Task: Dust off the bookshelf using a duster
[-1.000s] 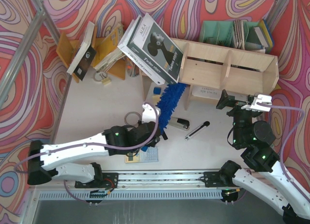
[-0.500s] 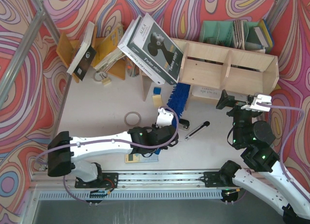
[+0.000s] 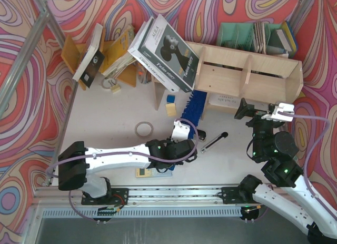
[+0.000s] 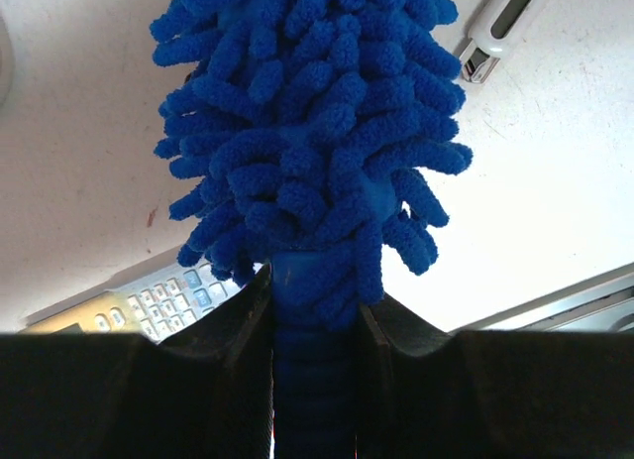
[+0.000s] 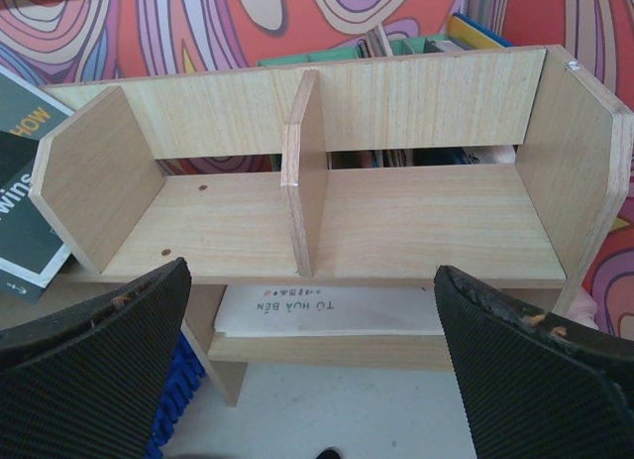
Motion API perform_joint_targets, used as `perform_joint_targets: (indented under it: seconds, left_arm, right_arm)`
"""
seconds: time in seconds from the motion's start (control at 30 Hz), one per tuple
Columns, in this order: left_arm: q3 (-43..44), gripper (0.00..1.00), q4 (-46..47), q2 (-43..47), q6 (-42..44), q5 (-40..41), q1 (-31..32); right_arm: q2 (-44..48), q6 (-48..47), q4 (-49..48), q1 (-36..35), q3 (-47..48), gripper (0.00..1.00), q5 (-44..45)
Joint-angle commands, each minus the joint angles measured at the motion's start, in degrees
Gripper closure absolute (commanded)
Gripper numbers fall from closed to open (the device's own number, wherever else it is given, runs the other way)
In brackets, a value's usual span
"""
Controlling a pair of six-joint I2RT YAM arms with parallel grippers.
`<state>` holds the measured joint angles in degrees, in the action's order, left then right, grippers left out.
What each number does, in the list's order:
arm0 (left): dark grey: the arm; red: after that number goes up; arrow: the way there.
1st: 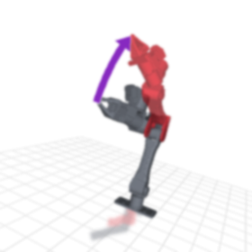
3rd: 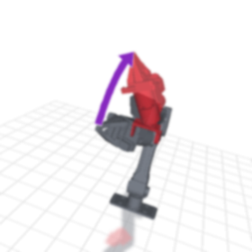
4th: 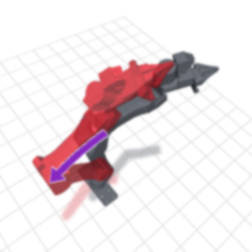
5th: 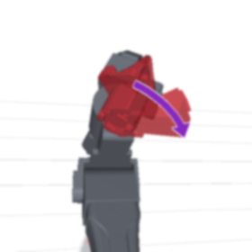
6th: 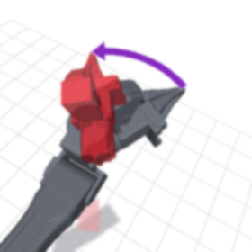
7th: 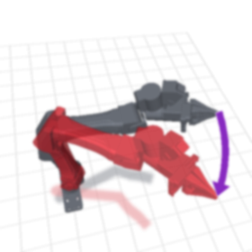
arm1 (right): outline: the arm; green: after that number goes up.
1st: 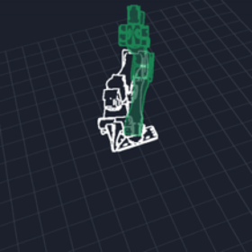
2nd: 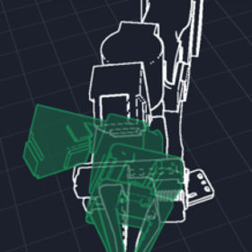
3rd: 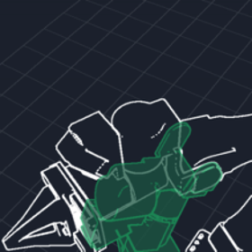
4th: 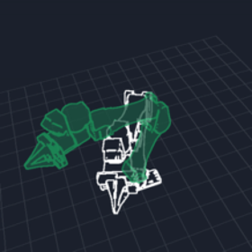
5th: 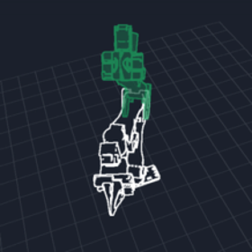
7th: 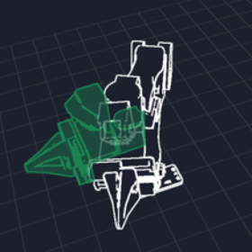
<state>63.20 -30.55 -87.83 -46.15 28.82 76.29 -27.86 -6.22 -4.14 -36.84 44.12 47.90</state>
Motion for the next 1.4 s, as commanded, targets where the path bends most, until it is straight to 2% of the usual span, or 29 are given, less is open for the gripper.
perform_joint_targets:
  seconds: [0.0, 0.13, 0.47, 0.73, 0.93, 1.1, 1.37]
  left_arm:
    - [0.62, 1.0, 1.11, 6.47, 0.49, 3.83, 0.79]
    - [-3.38, 1.0, 9.74, 11.35, 3.64, 0.27, 0.76]
    - [-0.91, 1.0, 7.07, 0.98, 1.88, -4.37, 0.78]
    - [4.59, 1.0, 3.12, -6.07, 2.72, -5.3, 0.76]
    - [4.07, 1.0, 1.06, -1.25, 4.21, -0.47, 0.71]
    - [2.5, 1.0, -1.71, 5.03, 5.52, 6.68, 0.75]
    - [-1.99, 1.0, -1.41, 14.56, 7.88, 12.64, 0.12]
  right_arm:
    - [0.42, -0.78, -2.16, -0.07, -0.44, 0.01, 0.0]
    - [0.39, -0.69, -2.14, -0.12, -0.51, 0.01, 0.0]
    - [0.35, -0.52, -2.22, -0.07, -0.69, 0.01, -0.26]
    - [0.1, -0.59, -2.44, -0.07, -0.76, 0.01, -0.49]
    - [0.02, -0.65, -2.58, -0.07, -0.88, 0.01, -0.59]
    - [-0.1, -0.68, -2.71, -0.07, -0.88, 0.01, -0.7]
    - [-0.36, -0.57, -2.69, -0.07, -0.95, 0.01, -0.78]
